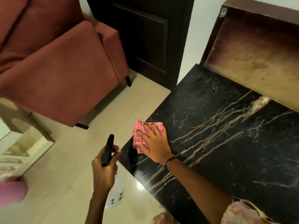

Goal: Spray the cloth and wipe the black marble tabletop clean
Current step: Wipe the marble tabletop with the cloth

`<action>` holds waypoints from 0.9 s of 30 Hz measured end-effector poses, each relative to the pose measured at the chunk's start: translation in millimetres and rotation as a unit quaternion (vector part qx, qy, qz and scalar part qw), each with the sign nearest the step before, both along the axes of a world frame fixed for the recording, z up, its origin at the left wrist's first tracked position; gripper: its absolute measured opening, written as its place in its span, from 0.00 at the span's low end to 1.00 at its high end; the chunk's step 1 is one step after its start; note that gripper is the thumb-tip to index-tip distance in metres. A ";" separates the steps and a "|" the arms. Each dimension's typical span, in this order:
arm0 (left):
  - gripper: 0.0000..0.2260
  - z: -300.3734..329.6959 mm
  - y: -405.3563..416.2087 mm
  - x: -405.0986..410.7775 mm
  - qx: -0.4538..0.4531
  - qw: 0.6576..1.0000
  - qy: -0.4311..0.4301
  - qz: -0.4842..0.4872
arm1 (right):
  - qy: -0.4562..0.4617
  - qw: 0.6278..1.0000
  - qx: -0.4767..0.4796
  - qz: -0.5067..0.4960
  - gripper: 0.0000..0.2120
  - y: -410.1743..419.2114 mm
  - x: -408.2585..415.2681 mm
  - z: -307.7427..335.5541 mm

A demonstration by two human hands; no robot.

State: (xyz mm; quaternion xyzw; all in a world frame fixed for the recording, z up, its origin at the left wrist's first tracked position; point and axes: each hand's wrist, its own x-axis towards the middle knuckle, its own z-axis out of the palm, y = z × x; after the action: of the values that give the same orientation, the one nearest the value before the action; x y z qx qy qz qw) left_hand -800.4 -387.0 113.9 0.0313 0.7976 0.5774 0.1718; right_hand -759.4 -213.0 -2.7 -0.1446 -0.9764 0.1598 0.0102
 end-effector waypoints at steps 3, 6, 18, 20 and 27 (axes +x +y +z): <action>0.04 -5.2 -36.8 12.2 -0.002 0.999 -0.005 0.035 | -0.026 0.999 0.007 0.021 0.26 -31.8 10.2 2.4; 0.09 -8.5 -62.1 22.7 0.006 0.998 -0.009 0.057 | -0.039 0.998 0.002 0.043 0.27 -60.7 21.0 2.5; 0.05 -18.6 -88.1 1.5 -0.001 1.000 -0.004 -0.002 | -0.048 0.997 0.036 0.051 0.26 -112.3 -12.0 2.0; 0.06 -16.1 -85.3 0.1 0.007 1.000 -0.008 -0.025 | -0.060 0.996 0.038 0.056 0.28 -110.2 10.7 1.4; 0.03 -17.0 -54.6 18.1 0.024 0.990 -0.051 -0.127 | -0.075 0.996 0.031 -0.027 0.30 -95.1 135.0 10.7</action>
State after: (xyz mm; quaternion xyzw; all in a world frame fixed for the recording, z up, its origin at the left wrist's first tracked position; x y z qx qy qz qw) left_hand -782.4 -441.7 97.0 0.1070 0.7634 0.5707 0.2831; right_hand -624.4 -308.1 8.0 -0.1819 -0.9747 0.1184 -0.0539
